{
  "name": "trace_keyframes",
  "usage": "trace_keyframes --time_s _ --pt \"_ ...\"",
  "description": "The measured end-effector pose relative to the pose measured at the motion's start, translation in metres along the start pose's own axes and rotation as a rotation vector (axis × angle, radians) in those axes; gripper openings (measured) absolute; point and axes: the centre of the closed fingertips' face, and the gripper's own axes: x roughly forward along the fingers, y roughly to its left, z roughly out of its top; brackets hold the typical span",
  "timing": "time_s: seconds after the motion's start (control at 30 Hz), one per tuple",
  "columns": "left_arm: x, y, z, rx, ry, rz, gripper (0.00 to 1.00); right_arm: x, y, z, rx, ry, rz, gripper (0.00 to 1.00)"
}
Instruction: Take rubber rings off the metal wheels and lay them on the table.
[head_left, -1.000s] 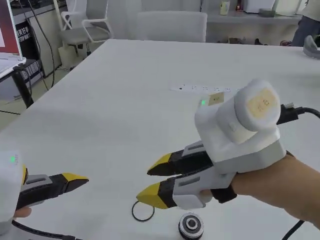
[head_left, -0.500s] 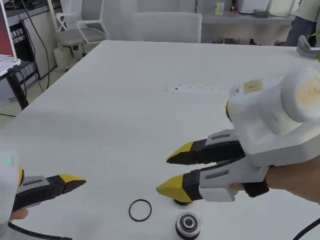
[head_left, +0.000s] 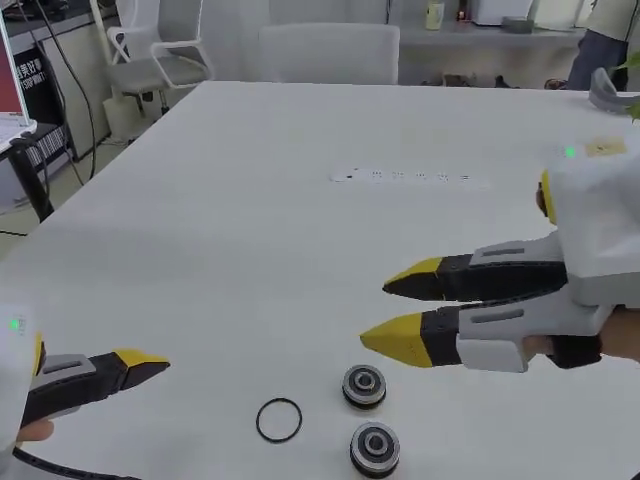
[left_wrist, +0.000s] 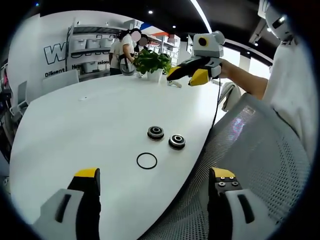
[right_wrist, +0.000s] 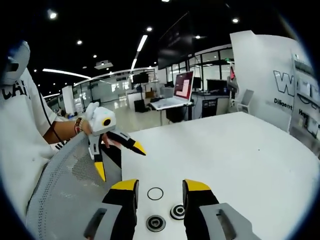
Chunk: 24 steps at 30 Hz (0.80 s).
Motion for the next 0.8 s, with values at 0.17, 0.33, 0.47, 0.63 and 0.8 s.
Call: trace_keyframes --time_s 0.17,0.33,0.47,0.63,0.8 --pt "-0.001 -0.001 0.006 -0.014 -0.032 -0.008 0.87 -0.001 -0.004 -0.010 0.064 -0.025 -0.004 0.34" --pt "-0.001 0.001 0.009 0.023 -0.025 0.002 0.85 0.003 -0.011 -0.026 0.110 -0.008 -0.018 0.33" --pt "-0.003 0.001 0.013 0.061 -0.020 0.006 0.84 0.007 -0.013 -0.036 0.152 -0.014 -0.014 0.33" --pt "-0.005 0.001 0.027 0.072 -0.041 0.004 0.84 0.011 -0.015 -0.051 0.181 0.015 -0.012 0.32" --pt "0.000 -0.004 0.048 0.106 -0.072 -0.012 0.84 0.016 -0.012 -0.068 0.225 0.043 0.027 0.33"
